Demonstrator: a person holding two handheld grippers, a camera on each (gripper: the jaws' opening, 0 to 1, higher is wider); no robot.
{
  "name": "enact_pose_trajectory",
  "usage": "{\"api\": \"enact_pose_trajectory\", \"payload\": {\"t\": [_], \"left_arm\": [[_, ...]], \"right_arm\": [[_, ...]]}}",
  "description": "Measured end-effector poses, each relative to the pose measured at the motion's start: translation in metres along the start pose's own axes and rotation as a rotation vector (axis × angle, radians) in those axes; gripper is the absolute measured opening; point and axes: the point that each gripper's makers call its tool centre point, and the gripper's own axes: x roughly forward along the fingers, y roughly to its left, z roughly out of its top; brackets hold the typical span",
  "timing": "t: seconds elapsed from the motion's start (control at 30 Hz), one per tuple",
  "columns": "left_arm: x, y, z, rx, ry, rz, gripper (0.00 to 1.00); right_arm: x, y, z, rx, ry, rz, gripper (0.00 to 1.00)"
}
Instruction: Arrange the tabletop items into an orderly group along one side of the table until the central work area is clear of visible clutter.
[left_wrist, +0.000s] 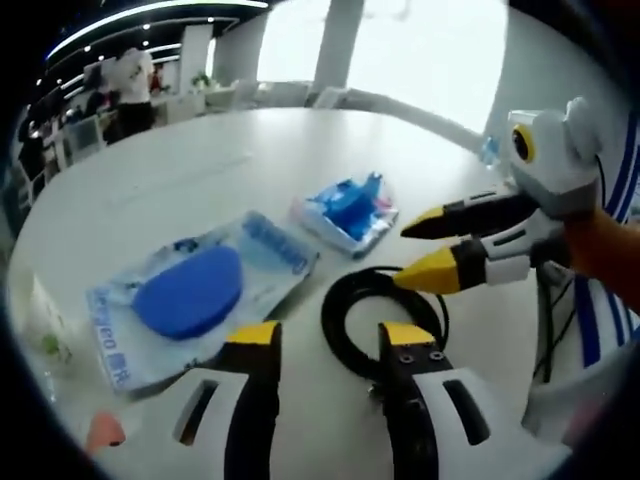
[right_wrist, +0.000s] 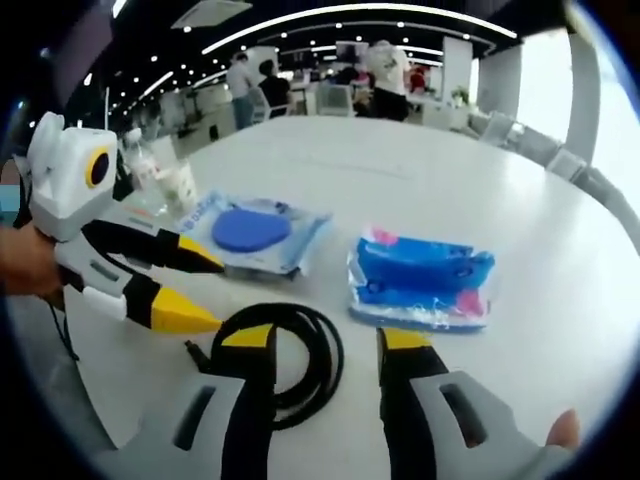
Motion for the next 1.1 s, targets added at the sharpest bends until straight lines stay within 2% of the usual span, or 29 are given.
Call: {"api": "enact_pose_trajectory", "payload": {"t": [0.17, 0.4, 0.6, 0.73, 0.77, 0.83, 0.93, 1.0, 1.1], "left_arm": [[-0.018, -0.002, 0.003, -0.002, -0.046, -0.027, 0.43], [-0.048, -0.007, 0.010, 0.007, -0.103, -0.045, 0.47], [-0.066, -0.011, 0.017, 0.010, -0.158, -0.054, 0.57], [-0.076, -0.019, 0.017, 0.007, -0.183, -0.083, 0.70], [-0.079, -0.023, 0.020, -0.008, -0.207, -0.104, 0.76], [-0.084, -0.024, 0.019, -0.005, -0.211, -0.104, 0.86], [-0.092, -0.026, 0.021, -0.006, -0.231, -0.116, 0.95], [-0.098, -0.026, 0.020, -0.006, -0.237, -0.119, 0.99], [-0.109, -0.025, 0.019, -0.014, -0.242, -0.124, 0.99]], "right_arm": [[-0.010, 0.008, 0.006, -0.019, -0.026, 0.000, 0.52], [-0.026, 0.022, 0.017, -0.045, -0.069, 0.002, 0.57], [-0.036, 0.028, 0.023, -0.041, -0.104, -0.010, 0.69], [-0.043, 0.031, 0.023, -0.035, -0.115, -0.011, 0.76], [-0.045, 0.032, 0.024, -0.028, -0.127, -0.010, 0.79], [-0.048, 0.035, 0.027, -0.021, -0.146, -0.005, 0.85], [-0.054, 0.041, 0.037, 0.000, -0.210, -0.001, 1.00], [-0.058, 0.046, 0.042, 0.005, -0.239, 0.017, 1.00], [-0.062, 0.050, 0.041, -0.003, -0.230, 0.013, 1.00]]}}
